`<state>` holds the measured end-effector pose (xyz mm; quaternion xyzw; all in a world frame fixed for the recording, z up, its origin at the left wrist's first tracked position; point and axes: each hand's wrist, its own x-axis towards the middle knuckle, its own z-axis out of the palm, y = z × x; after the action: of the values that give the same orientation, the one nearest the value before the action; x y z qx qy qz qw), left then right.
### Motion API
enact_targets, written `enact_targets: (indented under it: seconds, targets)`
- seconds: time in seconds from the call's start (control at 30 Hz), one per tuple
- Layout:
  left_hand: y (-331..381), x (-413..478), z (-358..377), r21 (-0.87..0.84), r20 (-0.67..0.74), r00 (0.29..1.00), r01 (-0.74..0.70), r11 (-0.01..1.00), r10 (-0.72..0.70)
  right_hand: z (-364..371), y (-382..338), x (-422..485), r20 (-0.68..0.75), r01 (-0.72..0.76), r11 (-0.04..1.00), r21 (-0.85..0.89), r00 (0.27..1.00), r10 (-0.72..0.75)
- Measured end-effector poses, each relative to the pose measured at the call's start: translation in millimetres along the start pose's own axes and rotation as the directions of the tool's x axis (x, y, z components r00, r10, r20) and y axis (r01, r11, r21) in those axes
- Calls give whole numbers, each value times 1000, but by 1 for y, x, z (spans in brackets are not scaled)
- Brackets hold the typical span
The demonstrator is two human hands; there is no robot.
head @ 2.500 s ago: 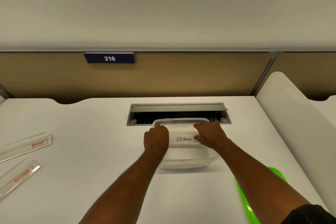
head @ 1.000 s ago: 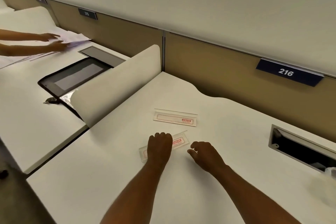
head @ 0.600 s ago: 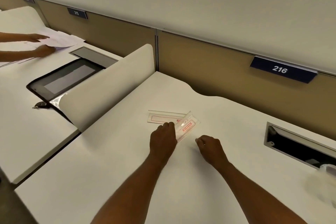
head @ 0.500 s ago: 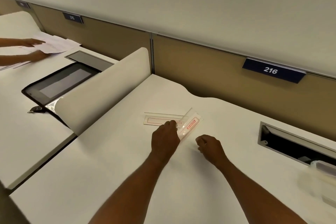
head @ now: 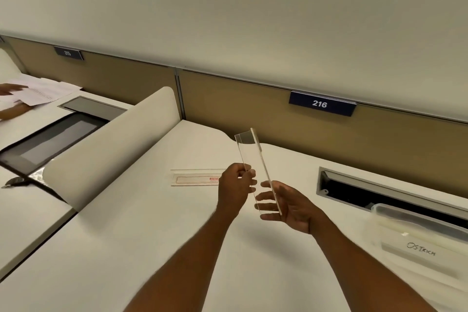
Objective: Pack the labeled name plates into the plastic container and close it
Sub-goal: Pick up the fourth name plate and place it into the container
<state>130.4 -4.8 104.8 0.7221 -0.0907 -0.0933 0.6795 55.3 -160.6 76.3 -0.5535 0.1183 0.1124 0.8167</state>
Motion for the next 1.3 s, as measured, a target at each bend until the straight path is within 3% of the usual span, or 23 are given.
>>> enact_targets:
  seconds: [0.13, 0.3, 0.4, 0.6, 0.77, 1.0, 1.17, 1.3]
  targets:
    - [10, -2, 21, 32, 53, 998, 32, 999, -34, -18, -16, -24, -66, 47, 997, -67, 997, -51]
    - [44, 4, 43, -73, -90, 996, 15, 997, -22, -49, -37, -59, -195, 60, 969, -241, 975, -108]
    - [62, 6, 59, -5, -105, 994, -10, 1000, 9, -75, -48, -82, -272, 58, 940, -335, 950, -156]
    - [81, -3, 107, 127, 95, 995, -35, 991, 23, -117, -66, -130, -311, 46, 853, -519, 920, -239]
    - [80, -16, 151, 141, 225, 974, -4, 990, -28, -156, -79, -174, -362, -57, 663, -747, 870, -334]
    - [73, -46, 222, 235, 324, 938, 48, 971, -125, -221, -87, -241, -431, -226, 476, -850, 819, -380]
    - [56, -72, 266, 410, 441, 893, -114, 905, -87, -254, -77, -279, -469, -295, 449, -843, 811, -349]
    - [38, -85, 284, 565, 493, 862, -216, 796, -115, -272, -63, -292, -491, -334, 434, -837, 808, -325]
